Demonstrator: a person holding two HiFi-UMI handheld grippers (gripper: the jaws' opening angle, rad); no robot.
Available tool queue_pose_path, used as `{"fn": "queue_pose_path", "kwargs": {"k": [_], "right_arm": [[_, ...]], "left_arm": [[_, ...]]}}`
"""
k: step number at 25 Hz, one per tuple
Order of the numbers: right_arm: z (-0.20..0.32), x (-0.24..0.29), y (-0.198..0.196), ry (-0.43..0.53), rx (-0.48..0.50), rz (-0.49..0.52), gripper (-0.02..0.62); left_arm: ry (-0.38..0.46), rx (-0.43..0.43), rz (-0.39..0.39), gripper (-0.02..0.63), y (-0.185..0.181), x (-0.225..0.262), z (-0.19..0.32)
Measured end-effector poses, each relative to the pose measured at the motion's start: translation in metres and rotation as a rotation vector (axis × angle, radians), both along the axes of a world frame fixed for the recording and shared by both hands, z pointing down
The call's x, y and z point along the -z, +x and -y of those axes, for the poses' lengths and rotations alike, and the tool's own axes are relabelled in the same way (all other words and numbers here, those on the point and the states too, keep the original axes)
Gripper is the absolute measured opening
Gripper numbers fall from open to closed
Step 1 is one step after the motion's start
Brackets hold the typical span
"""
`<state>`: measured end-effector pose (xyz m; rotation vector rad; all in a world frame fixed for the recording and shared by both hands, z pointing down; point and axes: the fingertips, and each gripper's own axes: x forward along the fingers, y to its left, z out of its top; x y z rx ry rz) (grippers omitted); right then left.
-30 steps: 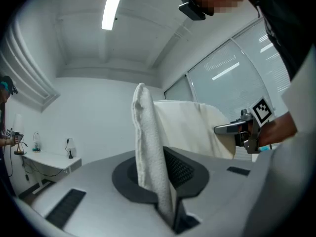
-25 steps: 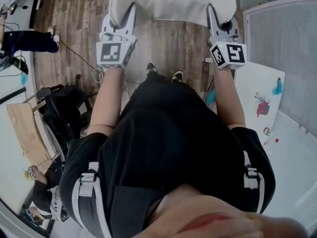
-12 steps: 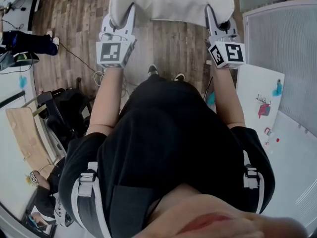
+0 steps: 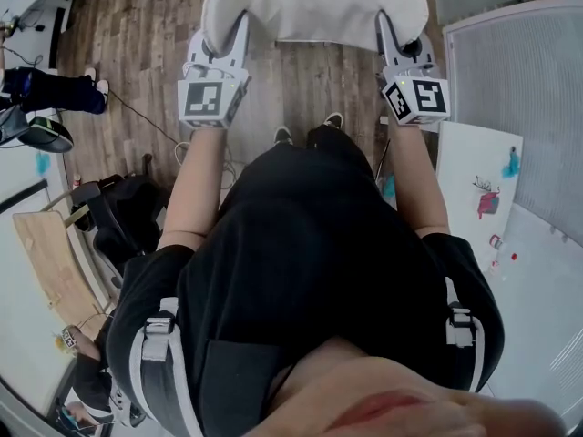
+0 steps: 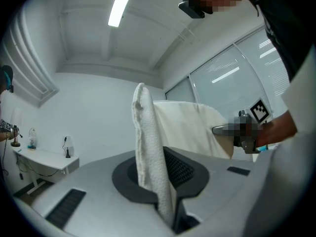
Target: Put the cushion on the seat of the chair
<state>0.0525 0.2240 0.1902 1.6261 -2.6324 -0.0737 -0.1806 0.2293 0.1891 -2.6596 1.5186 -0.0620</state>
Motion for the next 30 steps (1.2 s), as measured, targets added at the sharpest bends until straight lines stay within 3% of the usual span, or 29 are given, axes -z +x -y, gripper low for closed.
{"fn": "queue_pose_path", "kwargs": {"k": [30], "right_arm": [[0.208, -0.046, 0.115, -0.054, 0.085, 0.031, 0.058]], "left_arm": [[-0.065, 0.087, 0.060, 0.054, 0.115, -0.033, 0.185]]}}
